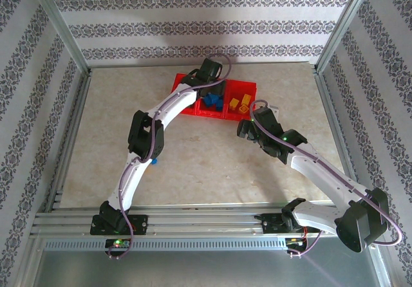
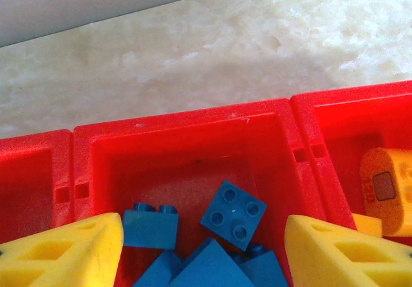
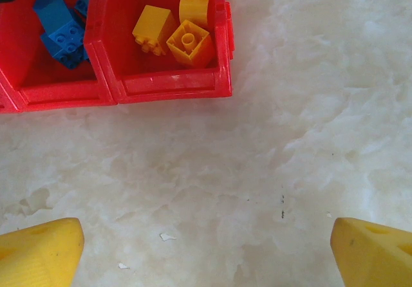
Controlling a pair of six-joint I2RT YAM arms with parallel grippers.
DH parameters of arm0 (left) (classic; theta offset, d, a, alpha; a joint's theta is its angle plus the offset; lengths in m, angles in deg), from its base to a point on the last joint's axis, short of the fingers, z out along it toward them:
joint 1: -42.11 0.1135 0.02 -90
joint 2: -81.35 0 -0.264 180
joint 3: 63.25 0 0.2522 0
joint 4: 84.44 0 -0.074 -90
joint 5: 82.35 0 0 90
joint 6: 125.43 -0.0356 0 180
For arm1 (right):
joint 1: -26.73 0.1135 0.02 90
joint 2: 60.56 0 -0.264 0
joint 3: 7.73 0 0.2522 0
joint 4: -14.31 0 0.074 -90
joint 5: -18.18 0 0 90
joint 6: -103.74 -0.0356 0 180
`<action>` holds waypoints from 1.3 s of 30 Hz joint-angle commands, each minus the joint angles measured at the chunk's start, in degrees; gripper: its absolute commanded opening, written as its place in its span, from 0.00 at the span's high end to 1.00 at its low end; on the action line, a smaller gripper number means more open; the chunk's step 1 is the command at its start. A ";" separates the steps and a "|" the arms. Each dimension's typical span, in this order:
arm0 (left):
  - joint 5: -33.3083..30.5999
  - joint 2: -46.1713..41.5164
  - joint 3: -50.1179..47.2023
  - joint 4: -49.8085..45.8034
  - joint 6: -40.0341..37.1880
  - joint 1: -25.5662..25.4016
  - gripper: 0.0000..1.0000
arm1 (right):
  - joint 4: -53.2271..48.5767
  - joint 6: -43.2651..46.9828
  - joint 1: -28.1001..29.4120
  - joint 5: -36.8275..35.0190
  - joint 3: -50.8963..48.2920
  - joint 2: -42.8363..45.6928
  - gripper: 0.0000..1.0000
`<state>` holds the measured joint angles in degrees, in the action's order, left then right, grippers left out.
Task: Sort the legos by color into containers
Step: Place the lego in the container, then pick up the lego from the bottom-left of the table.
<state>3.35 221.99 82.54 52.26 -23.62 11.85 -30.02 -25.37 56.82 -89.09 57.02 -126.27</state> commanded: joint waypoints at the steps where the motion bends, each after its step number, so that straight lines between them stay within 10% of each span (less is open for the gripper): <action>1: 0.17 -8.96 -3.63 -1.97 2.35 0.36 0.32 | -0.63 -0.61 -0.69 -0.65 0.26 0.20 0.02; 22: -3.79 -51.27 -66.88 7.42 13.70 0.37 0.23 | 1.16 -1.22 -0.38 0.14 -1.06 -0.03 0.02; 39: -11.34 -77.47 -88.73 -12.78 22.58 0.41 0.31 | 1.73 -1.32 -0.38 -0.01 -2.20 0.26 0.02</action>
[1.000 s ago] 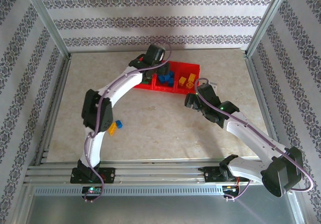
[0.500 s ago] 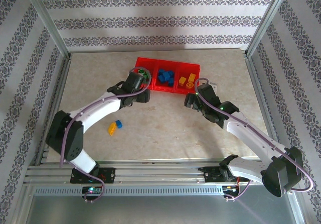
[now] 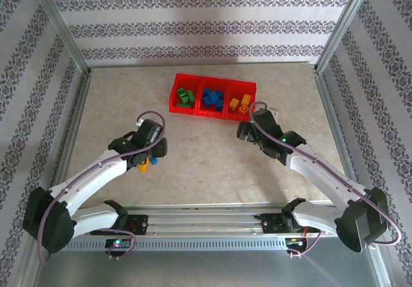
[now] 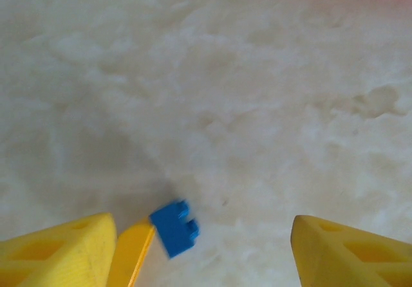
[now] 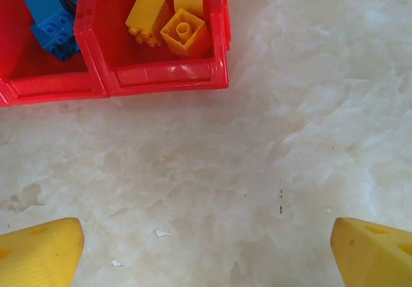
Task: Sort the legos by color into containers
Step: Pick up the lego from the bottom-left of the table.
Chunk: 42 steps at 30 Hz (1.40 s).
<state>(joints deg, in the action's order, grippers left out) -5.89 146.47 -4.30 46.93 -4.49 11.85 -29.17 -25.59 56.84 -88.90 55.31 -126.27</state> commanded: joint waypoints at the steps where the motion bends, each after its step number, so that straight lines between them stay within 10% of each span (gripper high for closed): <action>1: -1.85 -2.74 -2.94 -8.09 4.43 0.43 0.31 | 0.97 -1.18 -0.40 -0.15 -0.50 0.17 0.02; 42: 9.41 7.20 -12.70 9.31 2.70 14.79 0.45 | 0.82 -1.10 -0.44 -0.03 -0.15 -1.02 0.02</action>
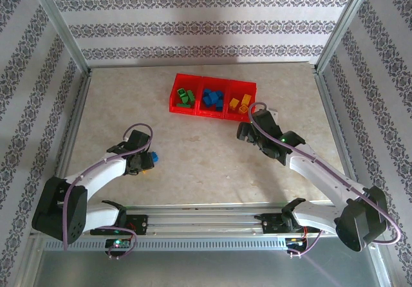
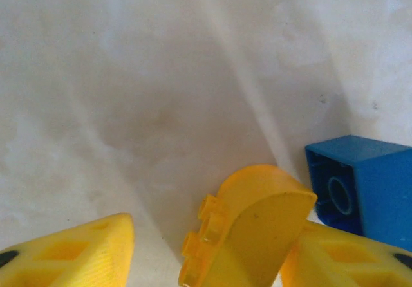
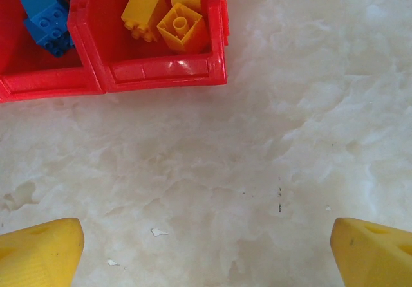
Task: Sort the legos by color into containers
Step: Pick up the lego from the bottom-left of the table.
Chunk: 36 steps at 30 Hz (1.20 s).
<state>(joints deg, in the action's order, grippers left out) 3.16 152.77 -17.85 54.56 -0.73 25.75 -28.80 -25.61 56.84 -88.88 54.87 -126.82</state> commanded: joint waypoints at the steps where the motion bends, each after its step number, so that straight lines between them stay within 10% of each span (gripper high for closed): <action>1: 0.27 1.28 1.02 1.64 -0.88 1.08 0.48 | 0.43 -1.07 -0.40 -0.02 0.38 -0.62 0.02; 12: -0.56 0.94 1.50 0.90 -0.33 1.37 0.73 | 0.43 -0.64 -0.49 -0.08 1.17 -1.42 0.02; 36: 0.89 -5.65 8.71 -3.69 -2.40 -1.63 0.76 | 0.51 -0.88 -0.63 -0.69 0.47 -0.89 0.02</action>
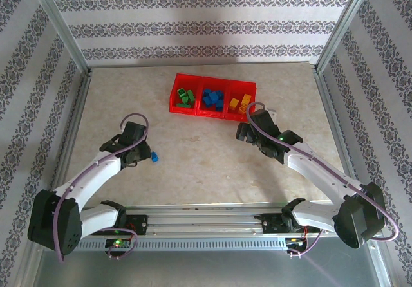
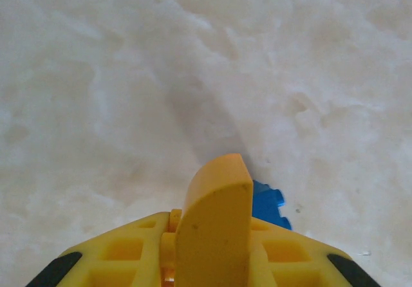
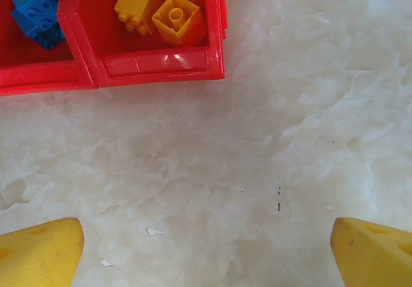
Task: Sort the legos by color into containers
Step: Pick up the lego from the bottom-left of the table, then place the lego in the container.
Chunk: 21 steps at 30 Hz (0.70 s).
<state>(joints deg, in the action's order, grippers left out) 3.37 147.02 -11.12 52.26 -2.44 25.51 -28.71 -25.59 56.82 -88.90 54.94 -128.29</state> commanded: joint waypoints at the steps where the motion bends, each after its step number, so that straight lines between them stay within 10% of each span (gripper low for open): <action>1: 0.70 0.50 2.46 -0.85 -0.44 -2.02 0.76 | 0.43 -0.92 -0.64 -0.67 0.32 0.62 0.02; 21: 2.25 30.55 37.47 9.26 -8.72 -19.34 0.76 | -1.97 -1.36 -2.00 -2.55 -3.24 5.04 0.02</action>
<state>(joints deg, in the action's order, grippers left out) 4.73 174.49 21.12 59.24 -6.52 7.85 -28.86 -25.66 55.60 -89.27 52.84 -125.07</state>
